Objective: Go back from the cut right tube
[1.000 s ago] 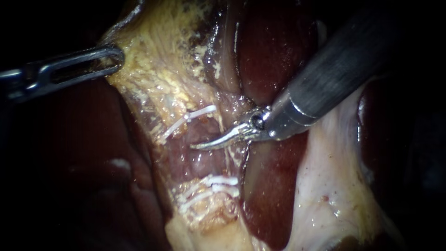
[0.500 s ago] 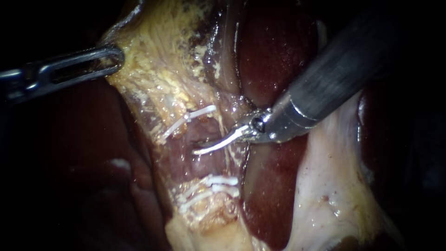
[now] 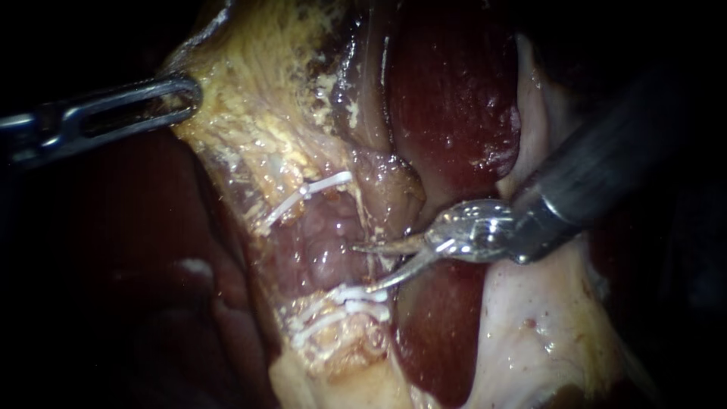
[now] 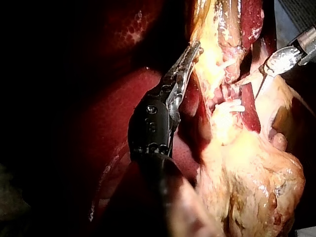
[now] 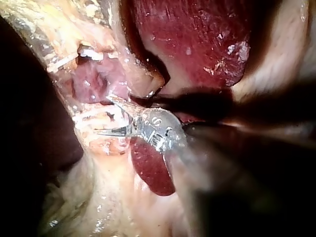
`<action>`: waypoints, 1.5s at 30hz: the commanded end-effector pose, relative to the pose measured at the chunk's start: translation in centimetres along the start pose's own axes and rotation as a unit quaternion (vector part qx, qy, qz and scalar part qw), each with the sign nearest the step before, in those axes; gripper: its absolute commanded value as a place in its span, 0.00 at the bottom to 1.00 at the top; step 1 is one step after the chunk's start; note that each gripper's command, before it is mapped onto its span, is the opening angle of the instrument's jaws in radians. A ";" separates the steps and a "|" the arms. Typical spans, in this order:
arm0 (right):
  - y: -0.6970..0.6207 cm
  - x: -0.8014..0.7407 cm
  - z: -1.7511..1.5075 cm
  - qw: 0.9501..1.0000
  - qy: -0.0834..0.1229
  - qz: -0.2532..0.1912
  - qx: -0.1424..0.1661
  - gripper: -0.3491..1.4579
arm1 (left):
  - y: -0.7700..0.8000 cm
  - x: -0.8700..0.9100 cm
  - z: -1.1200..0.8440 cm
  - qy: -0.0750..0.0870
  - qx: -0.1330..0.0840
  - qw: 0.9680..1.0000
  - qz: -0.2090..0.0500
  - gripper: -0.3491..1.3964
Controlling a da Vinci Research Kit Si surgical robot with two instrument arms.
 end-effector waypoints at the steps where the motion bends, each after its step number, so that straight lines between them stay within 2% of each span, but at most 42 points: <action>1: 0.00 0.01 -0.01 1.000 -0.001 -0.013 -0.008 0.98 | 0.00 0.00 0.00 0.000 0.000 1.000 0.000 0.00; 5: 0.03 0.05 -0.14 0.997 -0.006 -0.063 -0.031 0.98 | 0.00 0.00 0.00 0.000 0.000 1.000 0.000 0.00; 12: 0.08 0.23 -0.54 0.992 -0.018 -0.113 -0.060 0.98 | 0.00 0.02 0.02 -0.001 -0.001 1.000 0.000 0.00; 14: 0.07 0.27 -0.62 0.990 -0.021 -0.122 -0.060 0.98 | -0.01 0.03 0.03 -0.001 -0.001 1.000 0.000 0.00; 16: 0.06 0.27 -0.68 0.991 -0.018 -0.123 -0.047 0.98 | -0.01 0.03 0.04 -0.001 -0.002 1.000 0.000 0.00; 22: 0.00 0.25 -0.75 0.989 -0.019 -0.138 -0.046 0.98 | -0.04 0.09 0.11 -0.003 -0.003 1.000 0.001 0.00; 26: -0.03 0.24 -0.79 0.987 -0.020 -0.150 -0.045 0.98 | -0.10 0.25 0.33 -0.004 0.006 1.000 0.004 0.00; 34: -0.05 0.18 -0.90 0.986 -0.022 -0.157 -0.048 0.98 | -0.09 0.63 0.99 0.021 0.014 1.000 0.013 0.00; 37: -0.06 0.17 -0.93 0.986 -0.022 -0.157 -0.051 0.98 | -0.09 0.74 1.17 0.028 0.016 0.999 0.017 0.00; 41: -0.06 0.16 -0.96 0.986 -0.023 -0.156 -0.053 0.98 | -0.12 0.81 1.24 0.034 0.017 0.999 0.022 0.00; 45: -0.06 0.16 -0.96 0.986 -0.023 -0.156 -0.053 0.98 | -0.15 0.81 1.23 0.034 0.018 0.999 0.022 0.00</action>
